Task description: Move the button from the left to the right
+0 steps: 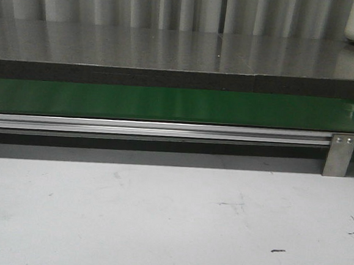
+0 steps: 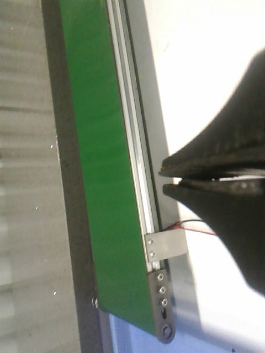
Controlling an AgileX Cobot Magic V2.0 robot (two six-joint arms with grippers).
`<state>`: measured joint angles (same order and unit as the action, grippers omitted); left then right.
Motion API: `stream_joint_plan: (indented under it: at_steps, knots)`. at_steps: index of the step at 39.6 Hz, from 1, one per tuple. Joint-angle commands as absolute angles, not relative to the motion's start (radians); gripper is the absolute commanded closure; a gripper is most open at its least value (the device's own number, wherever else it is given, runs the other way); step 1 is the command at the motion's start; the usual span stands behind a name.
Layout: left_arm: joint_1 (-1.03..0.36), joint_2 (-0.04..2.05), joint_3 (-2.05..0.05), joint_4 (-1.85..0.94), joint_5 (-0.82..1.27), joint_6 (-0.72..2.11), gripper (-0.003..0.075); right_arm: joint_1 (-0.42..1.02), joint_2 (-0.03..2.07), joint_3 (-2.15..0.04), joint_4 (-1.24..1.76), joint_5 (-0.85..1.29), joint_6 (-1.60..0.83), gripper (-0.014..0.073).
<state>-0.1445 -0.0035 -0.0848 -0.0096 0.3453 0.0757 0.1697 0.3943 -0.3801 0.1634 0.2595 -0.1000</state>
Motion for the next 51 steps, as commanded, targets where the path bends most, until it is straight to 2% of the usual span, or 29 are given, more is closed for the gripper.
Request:
stream_joint_plan:
  at_steps: [1,10,18,51]
  knots:
    - [-0.15,-0.023,-0.065,-0.043,0.22,0.06,0.0741,0.169,0.398,-0.406,0.167,0.175,-0.109,0.0661]
    - [-0.045,-0.023,0.037,-0.071,0.109,0.05,0.0741,0.169,0.398,-0.406,0.167,0.175,-0.109,0.0661]
    - [0.014,-0.023,0.038,-0.071,0.104,0.038,0.0741,0.169,0.398,-0.406,0.167,0.175,-0.109,0.0661]
    - [0.018,-0.022,0.038,-0.071,0.104,0.038,0.0741,0.169,0.398,-0.406,0.167,0.175,-0.109,0.0661]
